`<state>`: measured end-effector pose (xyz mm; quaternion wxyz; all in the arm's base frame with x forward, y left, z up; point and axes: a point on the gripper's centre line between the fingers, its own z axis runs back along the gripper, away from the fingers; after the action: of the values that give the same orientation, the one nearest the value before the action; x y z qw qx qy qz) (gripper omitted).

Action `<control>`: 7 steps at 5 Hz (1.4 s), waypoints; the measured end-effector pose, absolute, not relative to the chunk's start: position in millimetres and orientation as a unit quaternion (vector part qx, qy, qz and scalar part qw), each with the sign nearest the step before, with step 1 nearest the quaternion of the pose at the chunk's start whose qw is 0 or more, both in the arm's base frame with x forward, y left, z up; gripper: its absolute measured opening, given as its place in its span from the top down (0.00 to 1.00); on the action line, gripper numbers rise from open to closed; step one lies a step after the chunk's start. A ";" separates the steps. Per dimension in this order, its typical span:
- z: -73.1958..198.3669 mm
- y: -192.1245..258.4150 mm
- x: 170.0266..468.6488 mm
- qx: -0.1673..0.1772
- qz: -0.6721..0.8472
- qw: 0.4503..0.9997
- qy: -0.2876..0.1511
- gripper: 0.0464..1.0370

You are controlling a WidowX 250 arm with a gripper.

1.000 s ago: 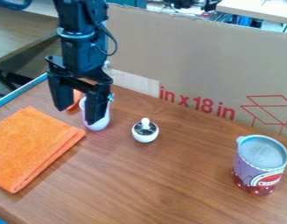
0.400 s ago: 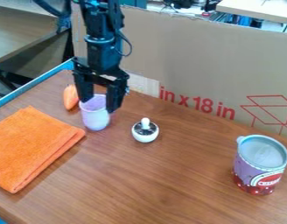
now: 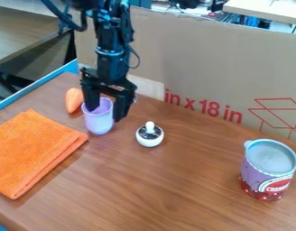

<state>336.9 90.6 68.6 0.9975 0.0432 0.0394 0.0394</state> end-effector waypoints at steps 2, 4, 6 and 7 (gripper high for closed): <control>56.6 92.8 348.1 0.048 0.048 0.997 0.029 0.07; 50.4 93.7 349.1 0.047 0.056 0.997 0.040 0.66; 60.6 81.7 346.7 0.062 0.059 0.994 0.064 0.95; 104.6 32.3 348.1 0.090 0.006 0.996 0.016 0.95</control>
<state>348.1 32.3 104.6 0.9957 0.0905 0.0162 0.0061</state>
